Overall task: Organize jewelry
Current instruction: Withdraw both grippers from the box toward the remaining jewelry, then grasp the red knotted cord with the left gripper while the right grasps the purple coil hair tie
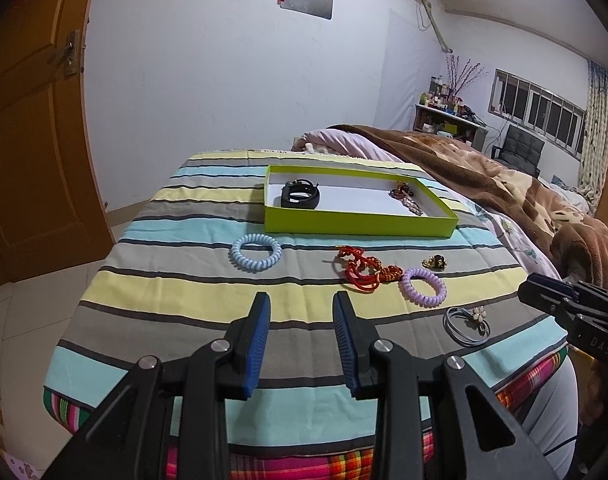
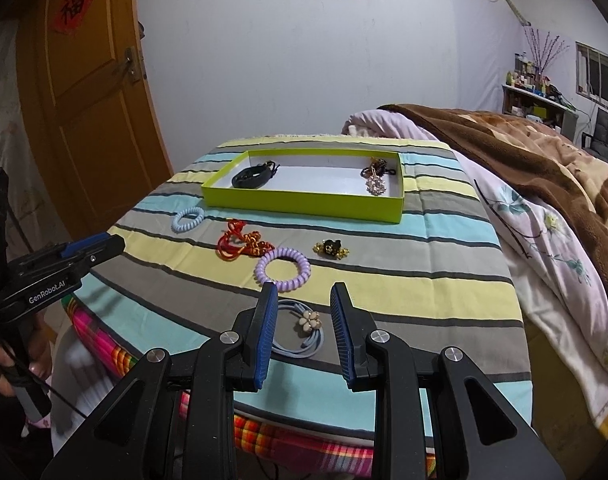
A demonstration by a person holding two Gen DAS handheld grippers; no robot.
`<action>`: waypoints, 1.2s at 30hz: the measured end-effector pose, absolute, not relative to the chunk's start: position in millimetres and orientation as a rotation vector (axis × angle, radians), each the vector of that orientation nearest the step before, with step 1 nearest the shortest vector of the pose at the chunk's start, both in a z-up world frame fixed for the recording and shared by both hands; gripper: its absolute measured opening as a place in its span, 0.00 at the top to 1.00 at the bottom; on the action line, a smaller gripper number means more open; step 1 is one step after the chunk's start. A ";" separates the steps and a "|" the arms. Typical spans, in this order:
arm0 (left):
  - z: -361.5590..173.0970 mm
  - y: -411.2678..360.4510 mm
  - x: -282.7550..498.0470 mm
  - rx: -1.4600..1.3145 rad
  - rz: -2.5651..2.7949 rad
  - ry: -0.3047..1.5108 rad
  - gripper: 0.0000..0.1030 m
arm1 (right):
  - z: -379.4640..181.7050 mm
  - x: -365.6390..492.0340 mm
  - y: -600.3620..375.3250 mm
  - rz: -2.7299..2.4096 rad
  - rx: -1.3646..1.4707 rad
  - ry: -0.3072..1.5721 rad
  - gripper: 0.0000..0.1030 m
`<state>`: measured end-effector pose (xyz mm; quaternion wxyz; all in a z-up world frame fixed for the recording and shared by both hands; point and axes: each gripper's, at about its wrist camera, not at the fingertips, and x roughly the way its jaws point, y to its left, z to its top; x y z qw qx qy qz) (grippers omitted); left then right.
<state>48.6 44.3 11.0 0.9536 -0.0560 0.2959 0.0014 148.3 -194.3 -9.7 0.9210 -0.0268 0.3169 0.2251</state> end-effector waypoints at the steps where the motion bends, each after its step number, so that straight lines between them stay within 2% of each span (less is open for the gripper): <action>1: 11.1 44.0 49.9 -0.114 0.001 0.603 0.67 | -10.1 148.7 -194.5 0.459 -0.057 0.652 0.73; 36: -8.8 15.2 131.6 -0.065 -0.114 0.716 0.67 | -37.9 203.6 -175.6 0.470 -0.048 0.758 0.73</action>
